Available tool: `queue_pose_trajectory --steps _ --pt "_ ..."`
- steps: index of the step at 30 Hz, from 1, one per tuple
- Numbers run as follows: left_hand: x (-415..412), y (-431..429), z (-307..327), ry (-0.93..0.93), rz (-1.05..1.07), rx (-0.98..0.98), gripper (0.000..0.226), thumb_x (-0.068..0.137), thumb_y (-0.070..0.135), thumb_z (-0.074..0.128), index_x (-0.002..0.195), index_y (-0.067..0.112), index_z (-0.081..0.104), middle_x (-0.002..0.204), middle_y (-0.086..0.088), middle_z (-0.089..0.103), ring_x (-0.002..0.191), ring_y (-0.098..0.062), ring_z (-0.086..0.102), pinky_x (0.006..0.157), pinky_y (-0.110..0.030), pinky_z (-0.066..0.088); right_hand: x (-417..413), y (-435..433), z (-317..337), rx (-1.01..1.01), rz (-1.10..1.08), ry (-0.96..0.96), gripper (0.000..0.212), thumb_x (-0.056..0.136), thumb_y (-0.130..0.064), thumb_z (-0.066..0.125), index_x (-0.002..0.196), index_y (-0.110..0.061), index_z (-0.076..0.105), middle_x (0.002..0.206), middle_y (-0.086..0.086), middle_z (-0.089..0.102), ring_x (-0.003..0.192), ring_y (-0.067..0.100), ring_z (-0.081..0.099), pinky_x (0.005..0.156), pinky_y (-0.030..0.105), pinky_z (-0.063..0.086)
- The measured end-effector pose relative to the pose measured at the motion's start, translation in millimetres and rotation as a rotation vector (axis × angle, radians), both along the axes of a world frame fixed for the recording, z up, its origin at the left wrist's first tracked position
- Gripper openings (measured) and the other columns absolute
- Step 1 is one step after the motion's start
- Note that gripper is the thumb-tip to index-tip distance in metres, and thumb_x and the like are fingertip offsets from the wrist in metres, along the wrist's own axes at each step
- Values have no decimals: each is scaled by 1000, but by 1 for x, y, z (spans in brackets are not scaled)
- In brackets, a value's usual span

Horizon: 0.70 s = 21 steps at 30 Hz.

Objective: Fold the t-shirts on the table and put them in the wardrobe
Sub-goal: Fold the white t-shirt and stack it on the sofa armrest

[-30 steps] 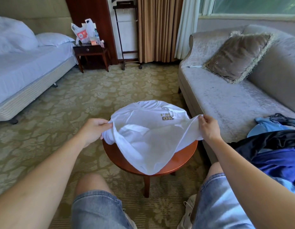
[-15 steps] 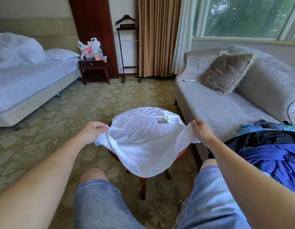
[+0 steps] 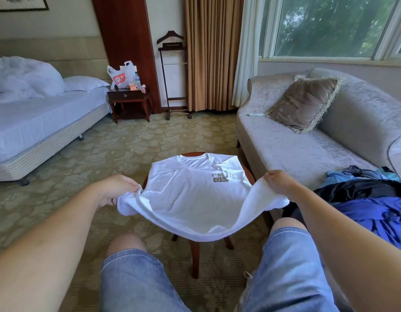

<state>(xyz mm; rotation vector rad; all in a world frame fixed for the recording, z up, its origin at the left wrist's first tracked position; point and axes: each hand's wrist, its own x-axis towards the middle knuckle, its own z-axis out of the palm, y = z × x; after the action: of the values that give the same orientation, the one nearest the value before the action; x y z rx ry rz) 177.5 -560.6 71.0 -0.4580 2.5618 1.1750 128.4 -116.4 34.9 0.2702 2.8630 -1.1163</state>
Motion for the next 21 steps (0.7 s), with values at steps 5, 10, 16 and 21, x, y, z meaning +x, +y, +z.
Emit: queue_pose_trajectory --steps 5,10,16,21 --pt "-44 -5 -11 156 239 24 12 99 21 55 102 13 64 65 -8 45 50 -18 30 46 -20 25 -48 17 -15 -128 -208 99 25 102 -18 40 99 -9 62 91 16 58 80 29 52 59 30 36" --pt "-111 -16 -39 379 509 62 22 95 23 58 109 8 69 68 -16 57 49 -23 43 52 -22 34 -107 16 -27 -216 -426 142 25 101 -17 35 99 -7 58 94 22 56 86 33 52 72 32 38" --pt "-194 -22 -52 361 618 147 22 100 12 49 117 8 61 77 -10 55 50 -15 53 37 -22 45 -186 5 -38 -201 -558 193 35 102 -16 33 116 5 58 116 31 59 109 43 55 86 39 43" --pt "-251 -33 -58 325 672 214 36 102 11 42 135 -1 49 103 -7 52 67 -13 53 48 -19 52 -248 -8 -48 -183 -579 230 36 103 -19 33 114 6 57 119 32 58 112 42 54 90 40 41"
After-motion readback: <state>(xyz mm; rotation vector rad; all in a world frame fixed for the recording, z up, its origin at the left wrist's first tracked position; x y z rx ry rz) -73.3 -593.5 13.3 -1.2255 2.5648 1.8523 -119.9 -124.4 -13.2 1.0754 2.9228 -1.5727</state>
